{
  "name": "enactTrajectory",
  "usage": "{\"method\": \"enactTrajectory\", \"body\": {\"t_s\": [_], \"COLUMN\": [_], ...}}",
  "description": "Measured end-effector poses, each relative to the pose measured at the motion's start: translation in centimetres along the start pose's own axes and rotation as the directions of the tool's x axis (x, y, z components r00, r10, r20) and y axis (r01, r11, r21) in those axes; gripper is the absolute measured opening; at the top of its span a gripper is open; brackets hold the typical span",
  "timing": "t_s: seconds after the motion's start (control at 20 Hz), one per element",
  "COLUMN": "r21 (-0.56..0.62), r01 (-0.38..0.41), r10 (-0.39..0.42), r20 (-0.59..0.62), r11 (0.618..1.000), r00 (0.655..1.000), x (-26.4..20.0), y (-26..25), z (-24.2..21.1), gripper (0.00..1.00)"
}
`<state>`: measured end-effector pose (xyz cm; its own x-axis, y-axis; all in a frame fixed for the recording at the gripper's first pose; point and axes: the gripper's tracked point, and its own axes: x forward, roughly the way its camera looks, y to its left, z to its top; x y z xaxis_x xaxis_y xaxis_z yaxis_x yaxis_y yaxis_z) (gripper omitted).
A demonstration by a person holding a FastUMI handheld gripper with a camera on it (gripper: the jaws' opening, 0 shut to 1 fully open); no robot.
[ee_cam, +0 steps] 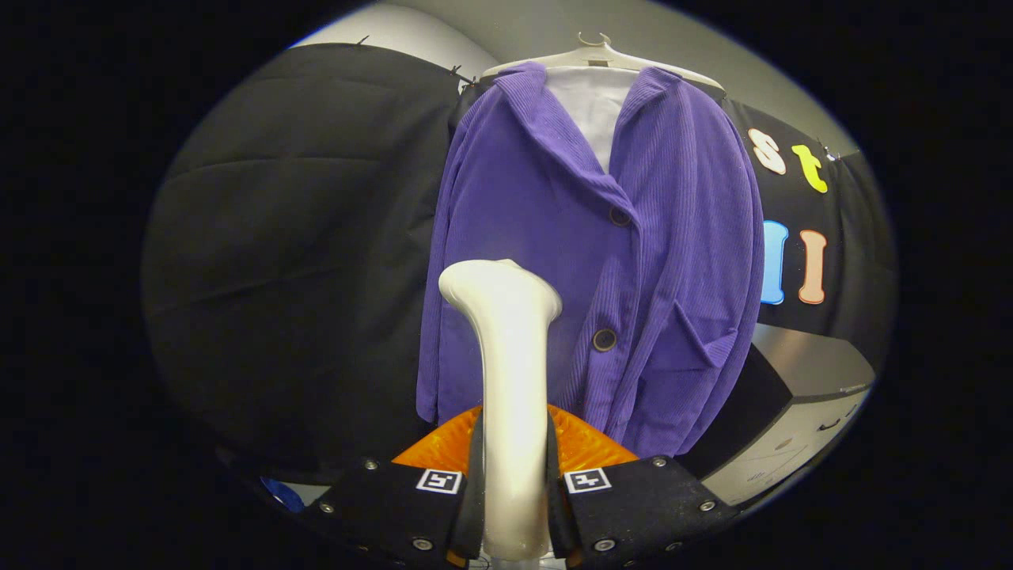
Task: Iron the clothes twice with a garment steamer, once on the left side and once on the right side.
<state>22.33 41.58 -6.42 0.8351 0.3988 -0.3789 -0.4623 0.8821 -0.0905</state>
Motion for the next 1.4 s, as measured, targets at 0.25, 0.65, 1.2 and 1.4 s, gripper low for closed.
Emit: {"method": "enactTrajectory", "body": {"t_s": [0.25, 0.65, 1.2, 1.4], "r21": [-0.005, -0.010, -0.019, 0.026], "r01": [-0.008, -0.017, -0.029, -0.010], "r10": [0.008, 0.015, 0.023, 0.015], "r20": [-0.065, -0.172, -0.266, -0.229], "r11": [1.000, 1.000, 0.999, 1.000], "r00": [0.998, 0.985, 0.964, 0.973], "x": [-0.2, -0.7, -1.8, -4.7], "y": [0.1, 0.2, 0.0, -2.3], "z": [-3.9, -10.2, -15.8, -15.5], "gripper": [0.33, 0.33, 0.33, 0.33]}}
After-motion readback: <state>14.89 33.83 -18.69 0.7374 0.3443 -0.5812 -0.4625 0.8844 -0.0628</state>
